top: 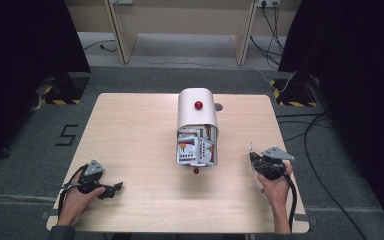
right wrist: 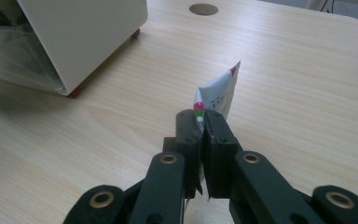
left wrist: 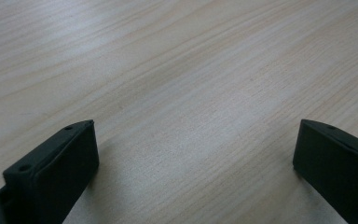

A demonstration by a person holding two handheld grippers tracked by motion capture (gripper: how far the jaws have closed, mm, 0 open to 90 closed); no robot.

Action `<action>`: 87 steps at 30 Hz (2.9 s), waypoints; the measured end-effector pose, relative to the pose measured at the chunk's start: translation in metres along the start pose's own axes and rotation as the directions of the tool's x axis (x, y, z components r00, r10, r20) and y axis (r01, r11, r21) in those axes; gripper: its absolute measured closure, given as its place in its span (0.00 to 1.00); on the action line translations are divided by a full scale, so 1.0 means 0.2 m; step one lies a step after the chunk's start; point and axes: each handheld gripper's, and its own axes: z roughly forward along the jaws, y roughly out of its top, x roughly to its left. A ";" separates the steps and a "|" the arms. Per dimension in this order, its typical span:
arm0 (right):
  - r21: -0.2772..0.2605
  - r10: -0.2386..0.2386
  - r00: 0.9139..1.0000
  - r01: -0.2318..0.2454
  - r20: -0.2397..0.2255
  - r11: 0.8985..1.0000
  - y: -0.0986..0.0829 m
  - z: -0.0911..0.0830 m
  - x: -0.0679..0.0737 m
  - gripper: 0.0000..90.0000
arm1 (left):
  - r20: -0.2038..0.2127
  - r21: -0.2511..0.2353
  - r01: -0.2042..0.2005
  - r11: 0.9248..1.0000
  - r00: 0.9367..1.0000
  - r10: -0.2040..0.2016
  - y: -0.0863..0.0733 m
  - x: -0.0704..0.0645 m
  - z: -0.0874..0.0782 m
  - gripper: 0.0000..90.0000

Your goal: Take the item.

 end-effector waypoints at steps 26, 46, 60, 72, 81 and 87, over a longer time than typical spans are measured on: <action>0.047 -0.024 0.999 0.025 -0.026 0.999 -0.02 0.07 0.05 0.93 | 0.000 0.000 0.000 1.000 1.000 0.000 0.00 0.00 0.00 0.00; 0.064 -0.038 0.999 0.040 -0.036 0.997 -0.03 0.10 0.08 0.87 | 0.001 0.000 0.000 1.000 1.000 0.000 0.00 0.00 0.00 0.00; 0.100 -0.018 0.998 0.024 -0.064 0.995 -0.02 0.11 0.11 0.68 | 0.001 0.000 0.000 1.000 1.000 0.000 0.00 0.00 0.00 0.00; 0.114 0.051 0.997 -0.045 -0.053 0.992 -0.02 0.12 0.10 0.48 | 0.001 0.000 0.002 1.000 1.000 -0.002 0.00 0.00 0.00 0.00; 0.116 0.060 0.995 -0.050 -0.080 0.992 -0.01 0.12 0.11 0.36 | 0.001 0.000 0.000 1.000 1.000 0.000 0.00 0.00 0.00 0.00; 0.103 0.055 0.995 -0.046 -0.082 0.994 0.00 0.11 0.11 0.35 | 0.000 0.000 0.000 1.000 1.000 0.000 0.00 0.00 0.00 0.00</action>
